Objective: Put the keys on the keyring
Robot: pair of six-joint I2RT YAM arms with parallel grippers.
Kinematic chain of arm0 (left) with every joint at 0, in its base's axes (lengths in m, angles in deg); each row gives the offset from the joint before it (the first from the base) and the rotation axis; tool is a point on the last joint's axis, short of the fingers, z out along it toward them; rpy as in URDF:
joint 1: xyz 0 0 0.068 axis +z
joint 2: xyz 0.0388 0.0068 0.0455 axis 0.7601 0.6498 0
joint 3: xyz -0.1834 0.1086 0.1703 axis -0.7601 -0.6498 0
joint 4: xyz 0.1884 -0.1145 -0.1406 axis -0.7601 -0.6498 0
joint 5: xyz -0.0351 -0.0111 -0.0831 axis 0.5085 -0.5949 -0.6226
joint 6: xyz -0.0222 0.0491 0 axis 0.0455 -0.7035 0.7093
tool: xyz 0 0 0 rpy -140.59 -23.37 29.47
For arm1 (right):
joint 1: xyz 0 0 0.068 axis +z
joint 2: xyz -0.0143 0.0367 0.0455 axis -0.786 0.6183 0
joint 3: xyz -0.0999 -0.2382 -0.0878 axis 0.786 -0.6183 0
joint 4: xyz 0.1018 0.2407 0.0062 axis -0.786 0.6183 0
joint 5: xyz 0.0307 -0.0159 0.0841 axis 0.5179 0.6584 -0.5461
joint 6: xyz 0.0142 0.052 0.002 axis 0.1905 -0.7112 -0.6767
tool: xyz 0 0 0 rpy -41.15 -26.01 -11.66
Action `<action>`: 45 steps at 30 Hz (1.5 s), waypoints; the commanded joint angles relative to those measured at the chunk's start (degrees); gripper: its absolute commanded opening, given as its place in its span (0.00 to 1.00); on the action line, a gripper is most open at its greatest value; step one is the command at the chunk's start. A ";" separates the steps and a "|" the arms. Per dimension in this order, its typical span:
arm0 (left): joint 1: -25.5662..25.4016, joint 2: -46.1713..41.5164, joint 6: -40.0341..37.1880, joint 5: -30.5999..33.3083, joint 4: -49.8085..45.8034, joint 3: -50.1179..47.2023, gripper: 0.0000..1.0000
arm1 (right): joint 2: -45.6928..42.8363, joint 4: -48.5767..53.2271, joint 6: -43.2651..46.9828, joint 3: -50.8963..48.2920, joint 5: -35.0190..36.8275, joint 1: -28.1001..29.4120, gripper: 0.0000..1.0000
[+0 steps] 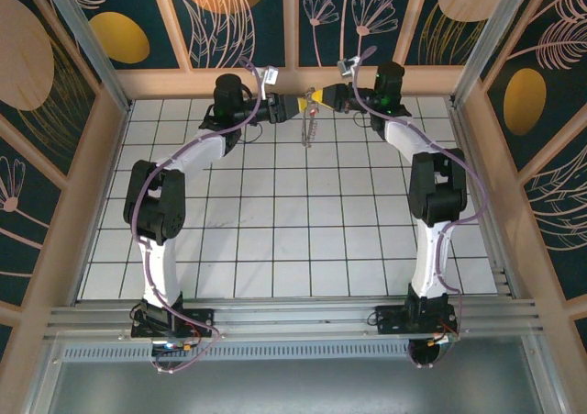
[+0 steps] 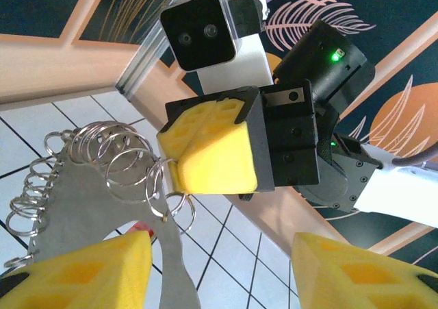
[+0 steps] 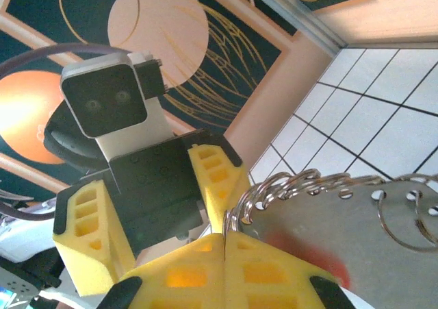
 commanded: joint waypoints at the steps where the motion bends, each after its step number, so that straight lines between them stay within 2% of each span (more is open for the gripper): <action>1: 0.43 0.33 -0.86 -2.63 -0.50 2.31 0.55 | 0.83 2.66 3.88 3.18 -1.83 1.16 0.00; 12: 0.42 0.85 -1.77 -2.20 -1.18 1.99 0.49 | -0.96 4.83 6.46 1.45 -1.92 1.57 0.00; 21: 0.80 -0.79 -1.25 -1.38 1.31 0.49 0.50 | -2.83 9.72 11.12 0.34 -0.25 0.89 0.00; 27: 2.19 -2.17 -1.65 -0.69 0.65 0.19 0.51 | -3.66 7.69 10.08 -0.87 -0.55 0.40 0.00; 36: 2.89 0.71 -1.64 -1.47 -0.55 1.34 0.52 | -5.63 0.20 5.18 -3.76 -1.12 0.73 0.00; 45: 2.98 2.20 0.51 -2.93 1.49 1.61 0.52 | -5.83 -0.66 4.17 -2.54 -0.68 2.26 0.00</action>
